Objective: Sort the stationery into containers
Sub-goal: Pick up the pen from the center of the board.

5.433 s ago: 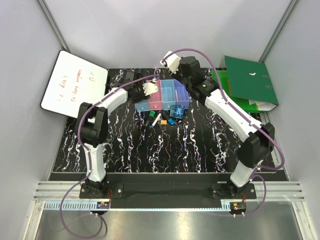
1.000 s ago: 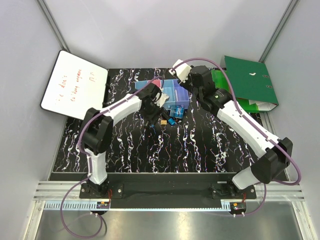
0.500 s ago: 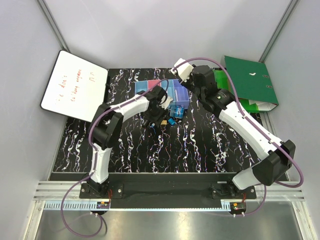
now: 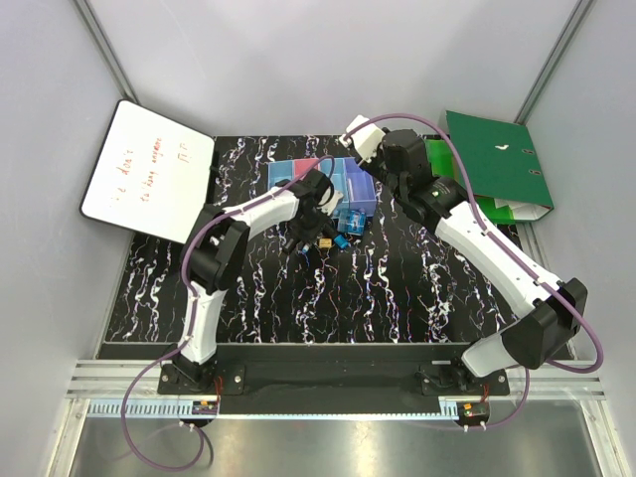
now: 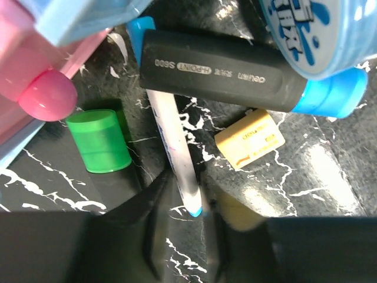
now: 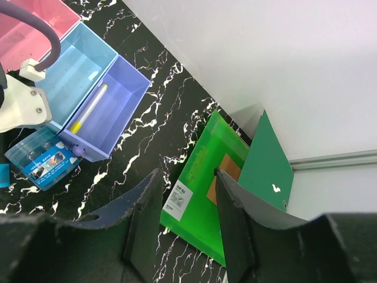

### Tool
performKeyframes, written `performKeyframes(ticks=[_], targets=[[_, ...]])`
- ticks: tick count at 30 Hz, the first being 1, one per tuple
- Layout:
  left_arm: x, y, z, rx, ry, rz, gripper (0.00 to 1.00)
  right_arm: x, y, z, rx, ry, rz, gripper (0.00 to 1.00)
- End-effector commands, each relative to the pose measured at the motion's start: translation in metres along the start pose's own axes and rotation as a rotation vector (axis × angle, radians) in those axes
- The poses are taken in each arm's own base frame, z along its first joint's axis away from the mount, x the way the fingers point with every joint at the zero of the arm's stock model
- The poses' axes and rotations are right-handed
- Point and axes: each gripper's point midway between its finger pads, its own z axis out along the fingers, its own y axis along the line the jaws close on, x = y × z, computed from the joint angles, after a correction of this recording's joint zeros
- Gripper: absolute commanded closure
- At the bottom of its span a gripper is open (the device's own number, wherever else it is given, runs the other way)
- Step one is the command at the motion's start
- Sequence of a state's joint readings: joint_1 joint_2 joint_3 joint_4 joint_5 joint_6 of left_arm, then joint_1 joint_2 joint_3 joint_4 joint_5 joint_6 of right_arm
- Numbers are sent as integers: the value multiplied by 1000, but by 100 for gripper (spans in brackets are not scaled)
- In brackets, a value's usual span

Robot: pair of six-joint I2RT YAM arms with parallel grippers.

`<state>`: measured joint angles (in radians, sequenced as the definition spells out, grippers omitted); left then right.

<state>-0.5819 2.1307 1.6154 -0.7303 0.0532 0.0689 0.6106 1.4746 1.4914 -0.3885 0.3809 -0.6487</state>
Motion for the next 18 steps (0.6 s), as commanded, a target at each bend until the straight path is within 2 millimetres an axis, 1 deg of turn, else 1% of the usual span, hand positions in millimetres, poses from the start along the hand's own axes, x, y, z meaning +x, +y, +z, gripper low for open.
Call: performKeyframes(ticks=[1,3,4,6,9,10,12,13,14,15,16,17,18], targets=[[-10,1,6,-12,-21,-13,77,-31,-23,-19,50,-97,60,52],[-8,2,8,-16,-13,-14,83,-32,-23,-20,51,-100,62,52],[-7,3,8,-19,-11,-12,90,-32,-24,-20,51,-101,63,53],[-6,2,10,-18,-7,-16,99,-32,-24,-20,52,-100,65,52],[-2,1,8,-12,4,-16,100,-33,-25,-21,54,-105,65,53],[2,1,7,-12,14,-18,100,-34,-26,-22,56,-105,65,52],[3,-1,-5,-9,4,-18,100,-36,-28,-23,61,-110,65,52],[10,-1,-8,-10,14,-18,100,-35,-29,-24,63,-110,66,52],[9,-1,-21,-14,-7,-16,100,-35,-30,-25,64,-112,67,52],[9,-1,-28,-18,-16,-12,100,-35,-29,-25,63,-110,64,52],[14,-1,-32,-18,-11,-11,100,-35,-30,-25,64,-111,63,52],[13,-2,-48,-18,-34,-7,100,-35,-29,-25,61,-112,63,52],[14,-2,-54,-19,-40,-5,100,-35,-29,-25,62,-111,61,52]])
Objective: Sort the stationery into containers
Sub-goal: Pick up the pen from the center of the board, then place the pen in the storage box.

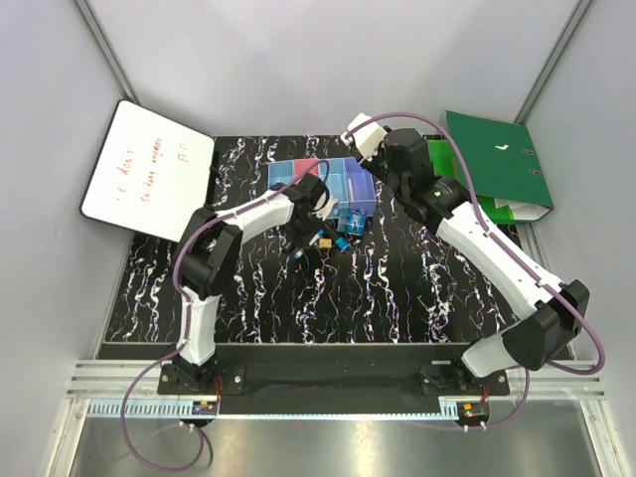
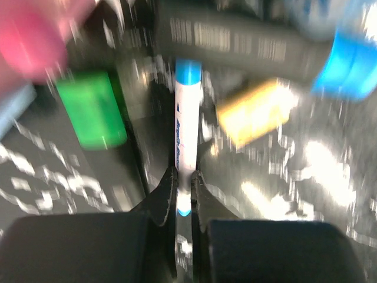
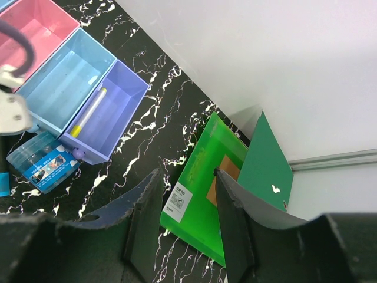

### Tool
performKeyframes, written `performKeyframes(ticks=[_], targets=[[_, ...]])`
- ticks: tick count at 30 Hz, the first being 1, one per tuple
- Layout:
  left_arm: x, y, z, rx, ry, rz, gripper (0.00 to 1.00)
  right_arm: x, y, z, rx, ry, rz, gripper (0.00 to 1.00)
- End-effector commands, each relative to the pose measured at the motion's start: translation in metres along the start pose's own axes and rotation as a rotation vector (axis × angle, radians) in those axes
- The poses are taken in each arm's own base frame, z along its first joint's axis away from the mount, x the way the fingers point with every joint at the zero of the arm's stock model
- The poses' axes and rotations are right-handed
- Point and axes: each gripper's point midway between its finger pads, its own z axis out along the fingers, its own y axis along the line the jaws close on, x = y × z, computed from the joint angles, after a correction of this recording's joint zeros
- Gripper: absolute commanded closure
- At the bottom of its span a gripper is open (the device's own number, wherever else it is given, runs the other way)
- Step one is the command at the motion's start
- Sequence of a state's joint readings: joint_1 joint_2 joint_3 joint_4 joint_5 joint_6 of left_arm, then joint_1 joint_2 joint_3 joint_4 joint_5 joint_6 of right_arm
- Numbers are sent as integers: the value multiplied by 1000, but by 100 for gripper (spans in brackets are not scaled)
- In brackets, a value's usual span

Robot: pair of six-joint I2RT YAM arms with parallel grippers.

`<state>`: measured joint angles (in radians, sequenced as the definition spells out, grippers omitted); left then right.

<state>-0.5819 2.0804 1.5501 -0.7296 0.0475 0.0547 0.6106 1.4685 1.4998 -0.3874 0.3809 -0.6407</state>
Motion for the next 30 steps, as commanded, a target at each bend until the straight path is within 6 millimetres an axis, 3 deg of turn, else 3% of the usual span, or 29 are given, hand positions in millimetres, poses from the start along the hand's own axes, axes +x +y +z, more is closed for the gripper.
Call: performKeyframes(ticks=[1,9,12,16,21,22,24,25,30], targets=[[2,-1,-52,-12,-61,12,100,-33,-26,-22,54,-102,48,52],[-10,-11,-111,28,-146,14,100,-34,-26,-22,54,-106,51,52],[-24,-9,-123,19,-179,17,100,-35,-27,-22,56,-108,48,53],[-64,4,-135,-25,-256,-10,100,-36,-29,-22,62,-111,39,52],[-119,21,-143,-32,-360,-76,100,-32,-27,-21,65,-107,38,52],[-125,21,-129,-14,-346,-111,100,-30,-27,-20,65,-103,39,53],[-142,21,-130,7,-380,-135,100,-26,-25,-19,68,-96,43,52],[-143,17,-118,35,-363,-134,100,-25,-26,-20,70,-94,43,52],[-157,12,-103,77,-381,-130,100,-16,-33,-23,108,-74,50,52]])
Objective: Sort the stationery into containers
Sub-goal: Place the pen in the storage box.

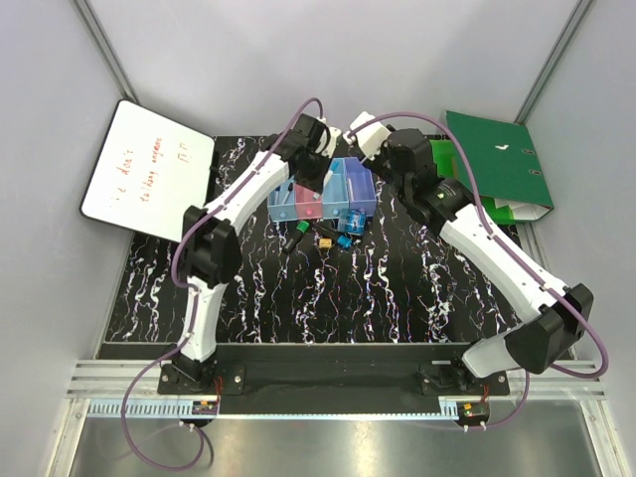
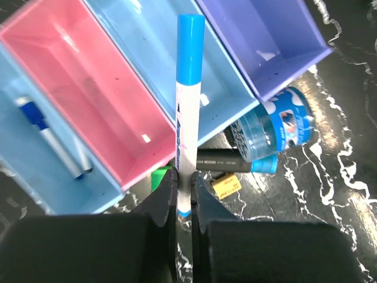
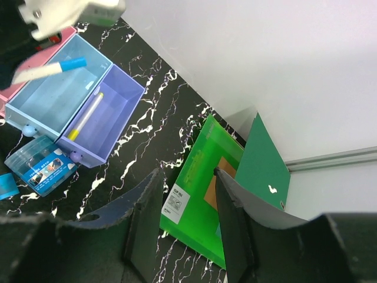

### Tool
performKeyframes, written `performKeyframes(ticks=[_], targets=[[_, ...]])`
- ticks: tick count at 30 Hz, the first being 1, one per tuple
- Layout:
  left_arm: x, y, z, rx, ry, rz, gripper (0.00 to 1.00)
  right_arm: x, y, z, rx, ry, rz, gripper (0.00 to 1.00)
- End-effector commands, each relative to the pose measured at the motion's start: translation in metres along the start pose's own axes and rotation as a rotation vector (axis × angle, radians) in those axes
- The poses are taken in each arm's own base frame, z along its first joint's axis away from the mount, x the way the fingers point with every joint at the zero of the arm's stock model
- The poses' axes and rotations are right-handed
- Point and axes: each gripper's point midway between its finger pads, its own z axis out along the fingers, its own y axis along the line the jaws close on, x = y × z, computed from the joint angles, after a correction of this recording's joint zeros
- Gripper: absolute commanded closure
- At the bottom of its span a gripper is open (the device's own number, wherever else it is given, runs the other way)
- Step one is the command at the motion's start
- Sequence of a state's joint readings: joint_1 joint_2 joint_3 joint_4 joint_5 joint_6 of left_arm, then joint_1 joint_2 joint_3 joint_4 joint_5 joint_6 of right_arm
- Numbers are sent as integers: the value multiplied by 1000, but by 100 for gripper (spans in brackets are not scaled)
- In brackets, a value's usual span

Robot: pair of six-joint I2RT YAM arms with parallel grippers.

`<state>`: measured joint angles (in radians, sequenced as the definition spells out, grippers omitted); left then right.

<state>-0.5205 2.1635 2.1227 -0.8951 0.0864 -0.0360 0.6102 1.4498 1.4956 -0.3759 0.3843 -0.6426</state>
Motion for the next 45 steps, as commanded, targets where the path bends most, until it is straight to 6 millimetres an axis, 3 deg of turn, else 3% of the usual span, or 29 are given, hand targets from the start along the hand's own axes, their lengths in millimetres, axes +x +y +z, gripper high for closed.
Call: performKeyframes(ticks=[1,7,10,14,20,25,31,41,45], targets=[[-19,-15,5,73,-51,-20,100,-12,-30,-18,101,-53,45,52],[-27,-15,6,89,-79,-10,100,12,-30,-17,123,-1,113,52],[-34,-15,2,87,-99,2,100,36,-9,-11,78,42,142,51],[-39,-15,-4,88,-117,-8,100,50,3,-3,54,71,191,50],[-50,-20,-5,111,-150,-18,100,71,0,11,56,120,268,47],[-68,-35,-3,195,-207,-46,100,79,-9,9,80,136,292,45],[-87,-55,15,304,-269,-106,100,89,-14,4,102,151,312,44],[-86,-56,61,305,-276,-172,100,91,-23,4,120,149,333,44],[-88,-52,67,277,-295,-198,100,93,-24,3,120,151,342,44]])
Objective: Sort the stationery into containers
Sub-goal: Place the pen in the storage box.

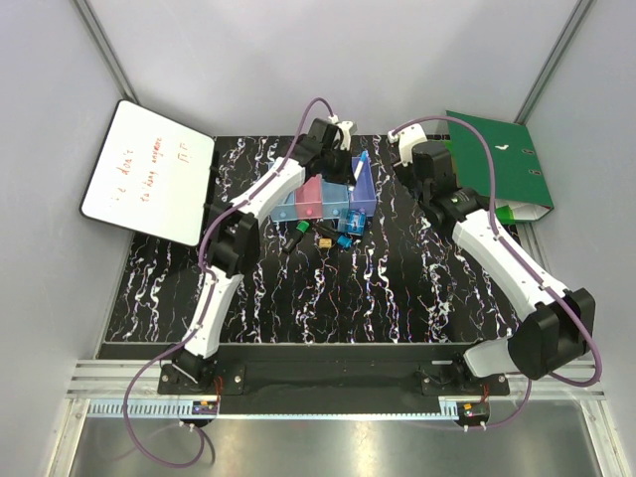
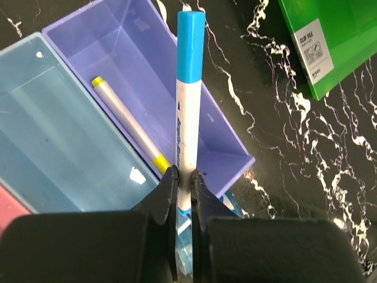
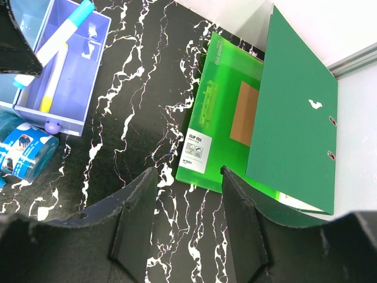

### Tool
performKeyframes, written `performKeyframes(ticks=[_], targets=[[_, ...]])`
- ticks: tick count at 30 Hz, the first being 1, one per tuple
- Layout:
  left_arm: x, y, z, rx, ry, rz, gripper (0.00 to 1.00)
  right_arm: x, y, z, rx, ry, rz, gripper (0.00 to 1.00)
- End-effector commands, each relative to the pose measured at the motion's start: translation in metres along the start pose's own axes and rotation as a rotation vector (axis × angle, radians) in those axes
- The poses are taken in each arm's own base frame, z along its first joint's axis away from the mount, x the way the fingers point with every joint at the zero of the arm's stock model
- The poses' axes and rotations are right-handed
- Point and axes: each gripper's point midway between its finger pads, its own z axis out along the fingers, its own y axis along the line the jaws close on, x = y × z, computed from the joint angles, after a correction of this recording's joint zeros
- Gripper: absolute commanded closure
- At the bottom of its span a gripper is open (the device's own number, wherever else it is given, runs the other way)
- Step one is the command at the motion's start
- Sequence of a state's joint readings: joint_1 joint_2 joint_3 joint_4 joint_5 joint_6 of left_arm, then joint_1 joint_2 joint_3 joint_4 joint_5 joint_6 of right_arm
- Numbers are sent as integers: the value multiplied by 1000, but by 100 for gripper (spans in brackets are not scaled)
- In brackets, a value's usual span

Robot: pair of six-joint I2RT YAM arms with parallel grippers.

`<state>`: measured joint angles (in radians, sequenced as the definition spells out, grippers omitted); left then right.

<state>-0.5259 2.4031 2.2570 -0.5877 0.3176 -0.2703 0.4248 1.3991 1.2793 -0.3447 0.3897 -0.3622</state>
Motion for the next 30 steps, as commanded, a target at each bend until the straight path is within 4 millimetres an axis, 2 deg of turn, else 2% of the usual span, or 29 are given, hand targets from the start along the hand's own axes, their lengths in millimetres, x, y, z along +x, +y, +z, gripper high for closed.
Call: performKeyframes(ticks=[1,7,18,25,30], targets=[[-37,-14,-3,29,-133,-5,100,-16,-11,-10,11,-61,52,44],[-39,-12,8,24,-155,-41,100,-13,-11,-13,7,-61,55,44],[-18,-6,27,9,-115,-61,100,-14,-13,-16,3,-72,65,45],[-2,2,34,-9,-82,-81,96,-15,-12,-18,-2,-76,70,45],[0,2,35,-8,-77,-90,89,-20,-14,-20,2,-87,73,45]])
